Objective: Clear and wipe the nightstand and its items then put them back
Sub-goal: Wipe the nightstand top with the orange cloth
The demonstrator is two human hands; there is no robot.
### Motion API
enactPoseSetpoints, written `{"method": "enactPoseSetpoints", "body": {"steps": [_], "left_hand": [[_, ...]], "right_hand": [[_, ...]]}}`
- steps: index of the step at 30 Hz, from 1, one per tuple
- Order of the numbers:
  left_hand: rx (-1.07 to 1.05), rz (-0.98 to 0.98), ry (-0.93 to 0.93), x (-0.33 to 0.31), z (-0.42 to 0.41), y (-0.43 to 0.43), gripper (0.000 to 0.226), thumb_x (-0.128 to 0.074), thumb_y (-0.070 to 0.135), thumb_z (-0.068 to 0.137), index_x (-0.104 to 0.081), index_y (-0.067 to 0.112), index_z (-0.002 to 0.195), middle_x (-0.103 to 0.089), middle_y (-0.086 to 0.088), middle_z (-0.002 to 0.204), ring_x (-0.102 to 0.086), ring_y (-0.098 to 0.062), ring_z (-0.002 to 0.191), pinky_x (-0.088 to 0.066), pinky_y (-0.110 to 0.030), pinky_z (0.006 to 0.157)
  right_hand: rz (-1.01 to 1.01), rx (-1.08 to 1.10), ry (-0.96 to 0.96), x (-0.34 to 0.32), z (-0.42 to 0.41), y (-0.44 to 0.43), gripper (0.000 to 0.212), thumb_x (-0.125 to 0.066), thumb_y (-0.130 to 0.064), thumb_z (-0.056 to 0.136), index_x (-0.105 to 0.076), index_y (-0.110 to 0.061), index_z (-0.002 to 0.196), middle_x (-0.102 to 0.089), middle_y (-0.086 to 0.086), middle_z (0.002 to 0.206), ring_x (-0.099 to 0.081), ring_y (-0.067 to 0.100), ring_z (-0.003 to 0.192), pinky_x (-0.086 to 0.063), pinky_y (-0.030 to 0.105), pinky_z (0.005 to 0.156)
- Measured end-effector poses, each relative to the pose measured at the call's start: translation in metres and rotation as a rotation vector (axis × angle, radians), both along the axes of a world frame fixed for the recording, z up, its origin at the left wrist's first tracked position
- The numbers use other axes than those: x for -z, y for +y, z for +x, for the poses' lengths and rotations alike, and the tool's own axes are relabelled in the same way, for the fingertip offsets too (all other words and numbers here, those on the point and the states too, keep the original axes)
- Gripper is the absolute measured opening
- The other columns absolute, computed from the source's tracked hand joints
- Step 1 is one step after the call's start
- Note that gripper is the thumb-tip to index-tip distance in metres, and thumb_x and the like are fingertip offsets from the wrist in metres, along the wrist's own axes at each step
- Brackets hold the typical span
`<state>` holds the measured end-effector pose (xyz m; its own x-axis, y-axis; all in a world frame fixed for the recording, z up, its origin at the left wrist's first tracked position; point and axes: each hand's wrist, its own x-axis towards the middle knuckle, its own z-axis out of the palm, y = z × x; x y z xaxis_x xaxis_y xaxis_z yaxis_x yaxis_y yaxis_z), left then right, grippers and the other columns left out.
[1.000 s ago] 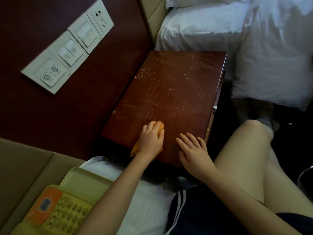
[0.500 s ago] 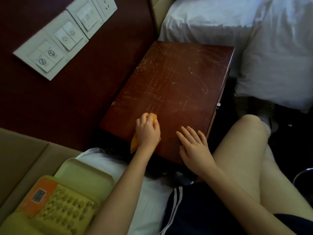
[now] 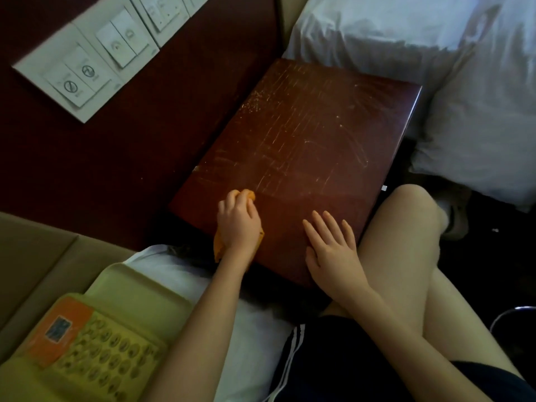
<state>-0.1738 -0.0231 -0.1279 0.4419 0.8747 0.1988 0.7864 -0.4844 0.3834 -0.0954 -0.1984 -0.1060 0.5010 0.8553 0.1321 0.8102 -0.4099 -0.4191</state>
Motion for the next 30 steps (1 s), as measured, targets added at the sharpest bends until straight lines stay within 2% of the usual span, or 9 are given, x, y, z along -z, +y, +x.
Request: {"method": "enactPoseSetpoints", "body": {"steps": [4,9,12,14,17,20,23,27,30], "left_hand": [[-0.042,-0.019,0.036,-0.002,0.008,-0.005,0.030,-0.045,0.017,0.094,-0.058,0.014,0.121,-0.053,-0.005,0.127,-0.048,-0.024,0.107,-0.041,-0.033,0.086],[0.225,0.088,-0.011,0.001,0.012,-0.040,0.025,-0.062,0.007,0.083,-0.066,0.008,0.108,-0.064,-0.012,0.104,-0.058,-0.031,0.087,-0.048,-0.036,0.074],[0.346,0.075,0.014,0.002,0.011,-0.044,0.028,-0.057,0.012,0.087,-0.063,0.010,0.114,-0.062,-0.011,0.110,-0.057,-0.030,0.094,-0.048,-0.038,0.078],[0.298,0.058,0.036,0.001,0.006,-0.037,0.028,-0.053,0.015,0.090,-0.062,0.013,0.117,-0.060,-0.009,0.114,-0.054,-0.029,0.097,-0.045,-0.037,0.081],[0.013,0.000,0.024,-0.002,0.005,-0.025,0.029,-0.047,0.018,0.094,-0.060,0.013,0.119,-0.056,-0.008,0.121,-0.049,-0.027,0.103,-0.039,-0.034,0.085],[-0.166,-0.049,0.013,-0.004,0.017,-0.027,0.030,-0.043,0.019,0.096,-0.057,0.014,0.122,-0.053,-0.006,0.127,-0.046,-0.024,0.106,-0.037,-0.031,0.088],[-0.101,-0.055,0.027,-0.006,0.032,-0.047,0.031,-0.042,0.020,0.096,-0.057,0.015,0.123,-0.053,-0.005,0.127,-0.046,-0.023,0.106,-0.036,-0.031,0.089],[0.100,-0.063,0.064,-0.003,0.045,-0.072,0.033,-0.043,0.021,0.096,-0.054,0.015,0.126,-0.051,-0.005,0.129,-0.044,-0.024,0.111,-0.035,-0.031,0.092],[0.156,-0.101,0.079,-0.001,0.041,-0.069,0.034,-0.042,0.023,0.096,-0.053,0.017,0.128,-0.048,-0.004,0.131,-0.041,-0.023,0.114,-0.034,-0.030,0.093]], "right_hand": [[-0.059,-0.011,-0.010,-0.002,-0.001,0.011,0.056,-0.072,-0.010,0.071,-0.057,-0.004,0.125,-0.052,0.018,0.133,-0.044,0.039,0.126,-0.027,0.058,0.102],[-0.071,-0.058,-0.070,-0.005,0.000,0.018,0.058,-0.079,-0.013,0.064,-0.062,-0.005,0.119,-0.058,0.016,0.127,-0.051,0.037,0.120,-0.035,0.060,0.096],[-0.067,-0.061,-0.075,-0.005,0.008,0.014,0.059,-0.078,-0.012,0.063,-0.062,-0.005,0.120,-0.057,0.016,0.128,-0.050,0.038,0.121,-0.034,0.059,0.097],[-0.064,-0.075,-0.081,-0.004,0.015,0.010,0.060,-0.076,-0.011,0.063,-0.061,-0.005,0.121,-0.055,0.017,0.130,-0.048,0.038,0.123,-0.033,0.059,0.098],[-0.097,-0.132,-0.100,-0.004,0.031,0.005,0.060,-0.069,-0.012,0.071,-0.055,-0.006,0.128,-0.049,0.016,0.137,-0.041,0.037,0.129,-0.024,0.058,0.105],[-0.194,-0.196,-0.073,-0.002,0.046,-0.001,0.059,-0.049,-0.021,0.088,-0.031,-0.012,0.144,-0.023,0.010,0.153,-0.014,0.029,0.142,-0.001,0.048,0.113],[-0.285,-0.250,-0.090,0.002,0.048,-0.009,0.060,-0.037,-0.028,0.094,-0.017,-0.015,0.148,-0.009,0.006,0.157,-0.002,0.023,0.144,0.006,0.044,0.113],[-0.290,-0.259,-0.122,0.000,0.050,-0.022,0.058,-0.031,-0.033,0.096,-0.014,-0.015,0.149,-0.008,0.006,0.157,-0.001,0.023,0.144,0.006,0.043,0.114],[-0.282,-0.241,-0.114,-0.004,0.060,-0.032,0.059,-0.028,-0.037,0.098,-0.011,-0.014,0.149,-0.006,0.007,0.157,0.000,0.023,0.144,0.007,0.044,0.113]]}}
